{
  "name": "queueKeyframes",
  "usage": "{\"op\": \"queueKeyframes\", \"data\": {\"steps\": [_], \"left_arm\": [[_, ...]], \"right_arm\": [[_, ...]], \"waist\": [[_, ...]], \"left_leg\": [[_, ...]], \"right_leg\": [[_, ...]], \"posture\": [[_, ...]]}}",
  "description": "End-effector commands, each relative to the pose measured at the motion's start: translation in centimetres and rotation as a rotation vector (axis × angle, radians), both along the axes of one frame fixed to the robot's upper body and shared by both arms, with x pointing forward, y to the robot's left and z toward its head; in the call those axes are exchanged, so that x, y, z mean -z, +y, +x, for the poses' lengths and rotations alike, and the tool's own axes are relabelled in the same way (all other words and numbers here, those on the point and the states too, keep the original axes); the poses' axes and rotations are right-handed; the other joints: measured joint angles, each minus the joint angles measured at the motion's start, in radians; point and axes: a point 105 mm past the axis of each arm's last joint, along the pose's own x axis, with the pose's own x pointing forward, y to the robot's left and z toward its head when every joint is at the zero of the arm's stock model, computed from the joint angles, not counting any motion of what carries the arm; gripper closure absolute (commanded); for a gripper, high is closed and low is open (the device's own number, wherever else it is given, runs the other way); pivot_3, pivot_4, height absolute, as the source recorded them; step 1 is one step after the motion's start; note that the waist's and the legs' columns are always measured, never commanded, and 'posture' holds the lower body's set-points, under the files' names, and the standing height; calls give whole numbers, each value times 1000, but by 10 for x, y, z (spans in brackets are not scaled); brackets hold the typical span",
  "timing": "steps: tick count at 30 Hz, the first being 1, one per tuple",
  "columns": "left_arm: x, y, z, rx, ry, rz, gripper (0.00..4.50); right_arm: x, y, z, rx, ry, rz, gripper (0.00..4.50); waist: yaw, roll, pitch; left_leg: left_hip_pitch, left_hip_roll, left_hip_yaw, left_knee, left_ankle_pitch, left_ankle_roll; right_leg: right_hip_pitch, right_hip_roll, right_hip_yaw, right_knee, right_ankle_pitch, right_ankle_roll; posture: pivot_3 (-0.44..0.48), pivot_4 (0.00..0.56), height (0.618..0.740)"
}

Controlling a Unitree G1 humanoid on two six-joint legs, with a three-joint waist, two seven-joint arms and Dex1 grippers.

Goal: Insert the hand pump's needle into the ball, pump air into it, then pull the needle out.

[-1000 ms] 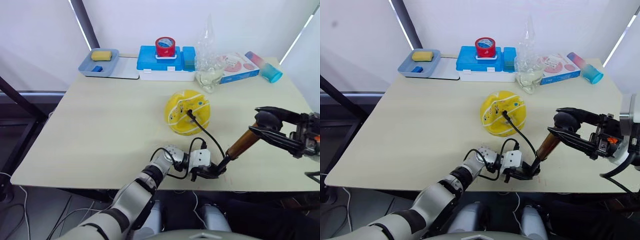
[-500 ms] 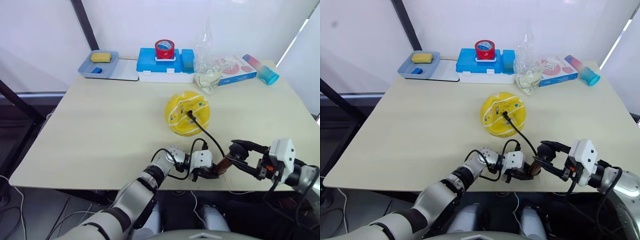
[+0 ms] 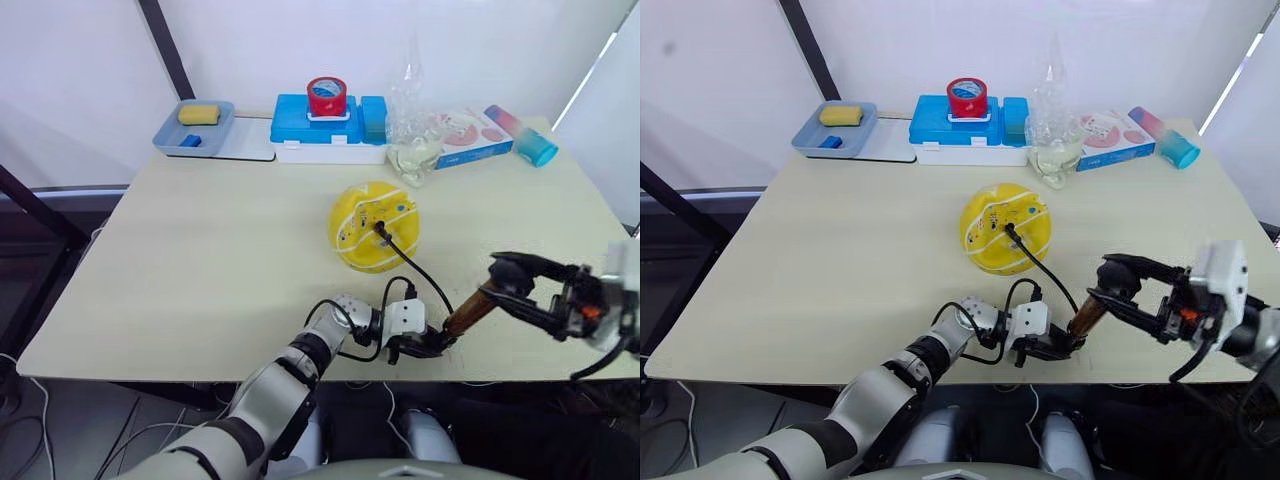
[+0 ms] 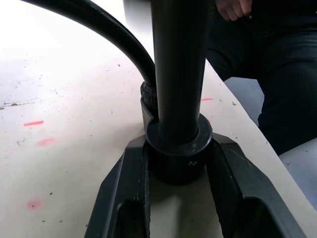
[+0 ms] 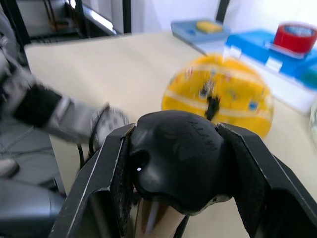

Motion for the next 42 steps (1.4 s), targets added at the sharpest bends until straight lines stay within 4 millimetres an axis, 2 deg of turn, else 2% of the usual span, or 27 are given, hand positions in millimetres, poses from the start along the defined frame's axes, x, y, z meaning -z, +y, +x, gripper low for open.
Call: {"op": "queueKeyframes", "data": {"steps": [1, 5, 8, 14, 20, 26, 28, 33, 39, 42], "left_arm": [[16, 3, -11, 28, 28, 57, 3402], [18, 4, -11, 25, 28, 78, 3402], [19, 6, -11, 34, 5, 87, 3402], [18, 5, -10, 29, -3, 74, 3402], [18, 4, -9, 17, 0, 71, 3402], [16, 4, -8, 9, 0, 62, 3402], [16, 4, -7, 8, -10, 63, 3402], [14, 4, -3, -22, 7, 55, 3402], [15, 6, -3, -20, 39, 68, 3402], [14, 5, -5, -8, 46, 56, 3402]], "right_arm": [[-46, -5, -6, 0, -108, 7, 2417], [-63, -8, -10, -9, -117, -4, 2417], [-68, -3, -12, -28, -114, 9, 2417], [-8, -1, -5, -11, 72, -82, 2417], [45, -1, 0, 7, 149, -100, 2418], [83, -1, 3, 47, 154, -101, 2418], [82, 0, 4, 60, 125, -86, 2418], [60, -1, 3, 66, 59, -57, 2418], [13, -7, -4, 49, 1, -39, 2418], [-17, -13, -9, 46, -28, -29, 2418]], "waist": [[-1, 0, 0], [-1, 0, 1], [-1, 0, 1], [-2, 0, 0], [-3, -2, -1], [-2, 0, -2], [-2, 1, -2], [0, 2, -1], [1, 8, 2], [0, 9, 2]], "left_leg": [[0, 0, 1, 0, 0, 0], [0, 0, 1, 0, 0, 0], [0, 0, 0, 0, 0, 1], [1, 1, -8, 0, 0, 0], [1, 1, -16, 0, 0, -1], [1, 1, -26, 1, 2, -3], [1, 1, -27, 1, 3, -4], [1, 1, -29, 1, 3, -5], [0, 0, -30, 1, 3, -5], [-1, -1, -31, 1, 3, -5]], "right_leg": [[0, 0, 1, 0, 0, 0], [0, 0, 1, 0, 0, 0], [0, 0, 1, 0, 0, 0], [7, 0, -8, -4, 0, 0], [11, -1, -17, -5, 0, 0], [14, -1, -28, -5, 0, 0], [15, -1, -29, -6, 0, 0], [15, -1, -30, -5, 0, 0], [16, -4, -34, -6, 0, 0], [16, -5, -36, -8, 0, 0]], "posture": [[0, 150, 737], [0, 150, 737], [0, 150, 737], [0, 150, 737], [0, 150, 737], [0, 150, 737], [0, 150, 737], [0, 150, 737], [0, 150, 737], [0, 150, 737]]}}
